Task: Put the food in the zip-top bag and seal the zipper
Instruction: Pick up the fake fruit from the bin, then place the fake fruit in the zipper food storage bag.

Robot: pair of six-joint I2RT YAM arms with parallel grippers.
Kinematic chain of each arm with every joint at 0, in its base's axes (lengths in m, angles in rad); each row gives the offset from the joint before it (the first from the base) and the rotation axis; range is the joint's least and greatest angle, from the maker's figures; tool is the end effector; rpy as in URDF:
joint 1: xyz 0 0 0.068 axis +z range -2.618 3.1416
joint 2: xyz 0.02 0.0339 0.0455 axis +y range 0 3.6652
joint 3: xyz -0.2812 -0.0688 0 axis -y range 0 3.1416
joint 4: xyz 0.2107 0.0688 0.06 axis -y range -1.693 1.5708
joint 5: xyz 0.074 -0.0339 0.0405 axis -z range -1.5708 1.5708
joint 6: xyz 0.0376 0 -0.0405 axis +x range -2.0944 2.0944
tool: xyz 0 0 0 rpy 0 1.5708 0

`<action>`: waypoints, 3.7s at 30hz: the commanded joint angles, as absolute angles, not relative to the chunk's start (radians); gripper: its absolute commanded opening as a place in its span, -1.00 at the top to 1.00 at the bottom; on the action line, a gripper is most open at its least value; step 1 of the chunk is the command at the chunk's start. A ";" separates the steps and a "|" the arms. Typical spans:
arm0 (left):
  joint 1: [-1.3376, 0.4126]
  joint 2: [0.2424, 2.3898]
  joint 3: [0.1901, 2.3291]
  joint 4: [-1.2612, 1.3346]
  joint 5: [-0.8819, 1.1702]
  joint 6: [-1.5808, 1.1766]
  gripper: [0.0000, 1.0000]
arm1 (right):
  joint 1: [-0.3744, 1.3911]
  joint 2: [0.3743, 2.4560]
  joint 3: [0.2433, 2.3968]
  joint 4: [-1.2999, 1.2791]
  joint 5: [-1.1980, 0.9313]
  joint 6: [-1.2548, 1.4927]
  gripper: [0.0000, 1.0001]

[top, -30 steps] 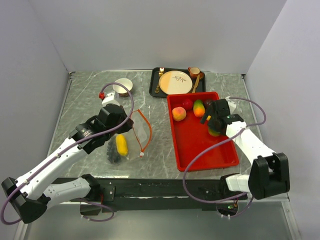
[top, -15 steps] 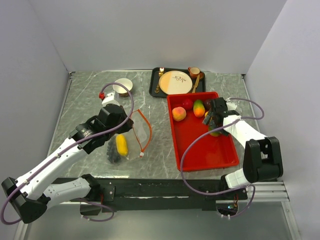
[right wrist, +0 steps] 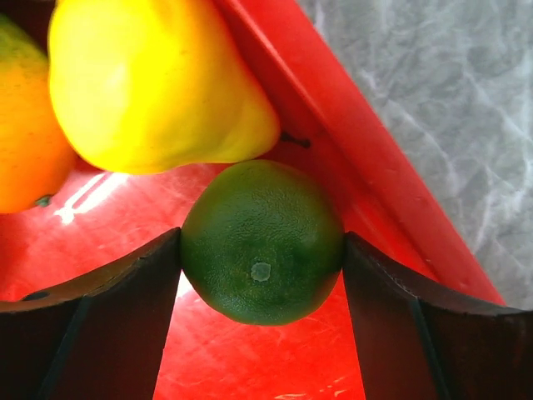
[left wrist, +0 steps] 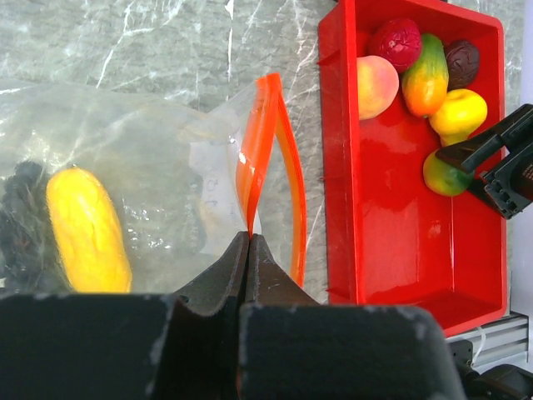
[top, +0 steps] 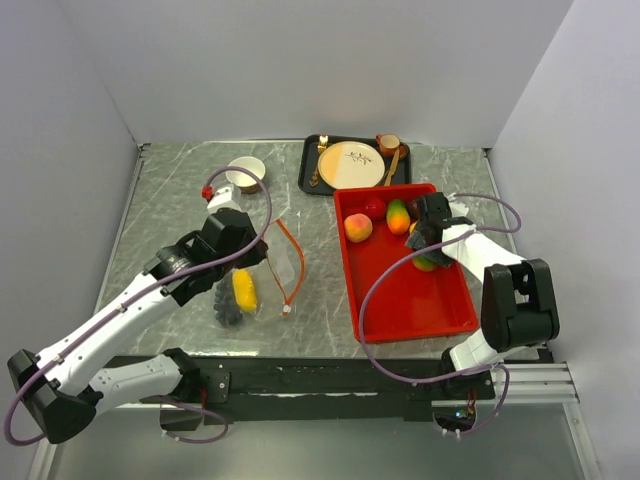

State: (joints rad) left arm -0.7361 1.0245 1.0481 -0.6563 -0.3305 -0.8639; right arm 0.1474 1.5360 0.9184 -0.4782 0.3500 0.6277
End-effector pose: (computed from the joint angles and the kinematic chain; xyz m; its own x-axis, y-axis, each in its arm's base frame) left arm 0.1353 -0.1061 0.3539 -0.6200 -0.4088 -0.6697 -0.0467 0.8713 -0.4886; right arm 0.2657 0.0264 0.2242 -0.7019 0.4535 -0.5492 0.5305 0.8474 0.0218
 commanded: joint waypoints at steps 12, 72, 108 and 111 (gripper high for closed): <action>-0.735 0.999 1.034 -0.638 -0.344 -0.891 0.96 | 0.175 1.460 0.873 -0.393 0.155 0.519 -0.07; -0.735 1.035 1.032 -0.586 -0.291 -0.893 0.99 | 0.807 1.451 1.212 -0.307 -0.287 0.629 -0.09; -0.735 0.948 1.042 -0.629 -0.341 -0.902 0.97 | 0.482 1.351 1.157 -0.549 0.241 0.568 -1.00; -0.735 0.957 1.042 -0.620 -0.333 -0.900 0.98 | 0.368 1.410 1.184 -0.601 0.317 0.532 -1.00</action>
